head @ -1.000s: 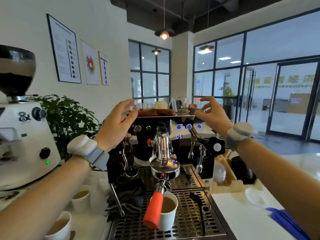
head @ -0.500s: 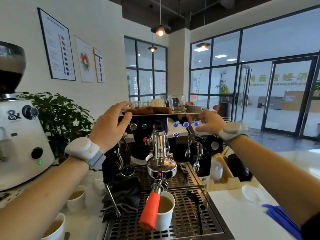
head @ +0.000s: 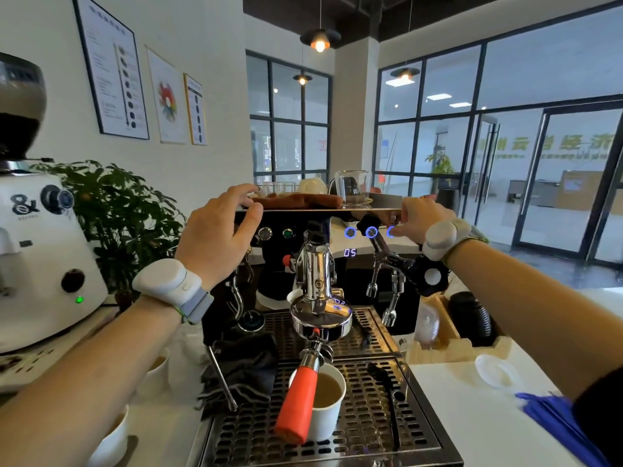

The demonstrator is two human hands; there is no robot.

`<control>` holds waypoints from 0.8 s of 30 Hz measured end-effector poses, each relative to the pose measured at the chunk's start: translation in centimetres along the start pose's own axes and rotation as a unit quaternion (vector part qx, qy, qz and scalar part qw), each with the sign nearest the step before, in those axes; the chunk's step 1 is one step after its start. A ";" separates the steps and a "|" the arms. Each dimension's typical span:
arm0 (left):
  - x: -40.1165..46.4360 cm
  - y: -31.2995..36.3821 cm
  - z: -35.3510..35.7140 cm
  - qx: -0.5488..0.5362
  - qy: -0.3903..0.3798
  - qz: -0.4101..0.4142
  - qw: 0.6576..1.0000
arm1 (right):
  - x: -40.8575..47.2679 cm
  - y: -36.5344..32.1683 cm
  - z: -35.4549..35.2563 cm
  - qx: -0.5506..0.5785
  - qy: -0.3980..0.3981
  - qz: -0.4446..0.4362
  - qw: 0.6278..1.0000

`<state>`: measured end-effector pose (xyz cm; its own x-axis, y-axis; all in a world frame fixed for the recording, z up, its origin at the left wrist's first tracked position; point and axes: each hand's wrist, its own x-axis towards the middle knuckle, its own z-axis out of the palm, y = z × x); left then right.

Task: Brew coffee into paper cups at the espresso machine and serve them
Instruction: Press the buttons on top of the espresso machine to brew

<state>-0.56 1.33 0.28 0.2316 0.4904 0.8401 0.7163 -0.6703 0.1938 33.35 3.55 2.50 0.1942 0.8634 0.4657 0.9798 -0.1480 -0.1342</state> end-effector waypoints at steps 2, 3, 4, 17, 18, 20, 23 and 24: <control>0.0 0.1 0.0 0.003 0.004 0.002 1.000 | -0.1 -0.3 -0.2 -0.006 -0.002 0.002 1.000; 0.0 0.1 0.0 0.004 0.006 0.002 1.000 | -0.2 -0.4 -0.3 -0.009 -0.004 0.003 1.000; 0.0 0.1 0.0 0.006 0.006 0.002 1.000 | -0.4 -0.4 -0.4 -0.012 -0.006 0.003 1.000; -0.1 0.1 0.2 0.022 0.009 0.006 1.000 | -1.1 -1.0 -0.8 -0.048 -0.009 -0.003 0.999; -0.1 0.1 0.2 0.019 0.009 0.005 1.000 | -1.2 -1.0 -0.8 -0.057 -0.007 -0.003 0.998; -0.2 0.2 0.2 0.016 0.013 0.008 1.000 | -1.1 -1.0 -0.7 -0.076 0.001 -0.005 0.997; -0.2 0.3 0.2 0.015 0.020 0.008 1.000 | -1.1 -0.9 -0.6 -0.087 0.008 -0.007 0.996; -0.3 0.4 0.2 0.017 0.024 0.005 1.000 | -1.0 -0.9 -0.6 -0.090 0.009 -0.006 0.996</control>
<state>-0.21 1.06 0.05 0.2081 0.4556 0.8655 0.7357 -0.6560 0.1685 32.26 2.54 2.63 0.1806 0.8568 0.4830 0.9746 -0.2221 0.0295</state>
